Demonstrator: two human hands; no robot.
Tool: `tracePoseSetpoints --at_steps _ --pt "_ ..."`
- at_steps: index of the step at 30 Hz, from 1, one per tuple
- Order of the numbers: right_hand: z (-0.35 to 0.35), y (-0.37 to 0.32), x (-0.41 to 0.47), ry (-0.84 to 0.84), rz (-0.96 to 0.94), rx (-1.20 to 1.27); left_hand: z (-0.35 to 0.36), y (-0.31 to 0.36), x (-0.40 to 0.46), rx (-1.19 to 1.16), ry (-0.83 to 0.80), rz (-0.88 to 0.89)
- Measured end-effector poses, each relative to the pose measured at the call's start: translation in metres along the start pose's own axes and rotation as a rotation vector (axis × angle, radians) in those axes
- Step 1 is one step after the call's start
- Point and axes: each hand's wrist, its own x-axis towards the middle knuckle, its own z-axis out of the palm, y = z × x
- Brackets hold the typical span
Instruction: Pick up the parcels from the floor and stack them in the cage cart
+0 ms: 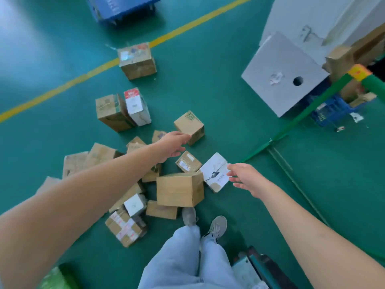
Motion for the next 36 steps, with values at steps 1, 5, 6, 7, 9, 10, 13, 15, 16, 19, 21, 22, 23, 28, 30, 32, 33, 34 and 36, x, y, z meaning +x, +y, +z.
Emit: tracePoseSetpoints --at_steps 1,5,6,7,9,10,13,15,16,19,21,22,23,28,30,32,33,34,36 --pt "0.002 -0.003 0.009 -0.01 0.009 -0.017 -0.003 -0.008 0.007 0.0 0.013 -0.024" --pt "0.019 -0.002 0.062 -0.053 0.065 -0.076 -0.014 -0.048 0.047 0.001 0.052 -0.118" --pt "0.027 0.001 0.081 -0.068 0.085 -0.094 -0.018 -0.06 0.062 0.001 0.064 -0.143" --pt "0.033 0.003 0.095 -0.074 0.094 -0.107 -0.021 -0.067 0.075 0.018 0.073 -0.151" --pt "0.047 0.009 0.124 -0.095 0.123 -0.132 -0.027 -0.085 0.102 0.023 0.069 -0.172" --pt "0.058 0.017 0.146 -0.108 0.145 -0.145 -0.03 -0.099 0.121 0.005 0.064 -0.187" --pt "0.083 0.04 0.196 -0.124 0.192 -0.182 -0.036 -0.13 0.168 -0.011 0.082 -0.21" --pt "0.099 0.058 0.225 -0.131 0.221 -0.207 -0.037 -0.157 0.198 -0.007 0.083 -0.226" --pt "0.113 0.073 0.249 -0.138 0.247 -0.223 -0.035 -0.182 0.224 -0.013 0.089 -0.254" --pt "0.144 0.114 0.3 -0.144 0.298 -0.261 -0.03 -0.252 0.277 -0.039 0.112 -0.34" --pt "0.162 0.14 0.327 -0.156 0.333 -0.277 -0.025 -0.293 0.304 -0.082 0.106 -0.393" --pt "0.17 0.152 0.34 -0.154 0.347 -0.284 -0.022 -0.313 0.314 -0.103 0.109 -0.414" --pt "0.177 0.161 0.35 -0.148 0.353 -0.287 -0.021 -0.33 0.323 -0.115 0.109 -0.433" --pt "0.207 0.207 0.409 -0.062 0.344 -0.277 -0.003 -0.418 0.372 -0.199 0.133 -0.523" --pt "0.216 0.217 0.428 -0.019 0.332 -0.259 0.004 -0.444 0.387 -0.242 0.151 -0.539" --pt "0.223 0.223 0.44 0.006 0.302 -0.234 0.009 -0.463 0.398 -0.273 0.18 -0.55" --pt "0.228 0.227 0.446 0.011 0.289 -0.224 0.011 -0.473 0.404 -0.288 0.194 -0.556" --pt "0.233 0.23 0.45 0.017 0.277 -0.217 0.012 -0.48 0.409 -0.302 0.21 -0.558" --pt "0.242 0.238 0.458 0.025 0.254 -0.221 0.013 -0.495 0.421 -0.322 0.234 -0.562"
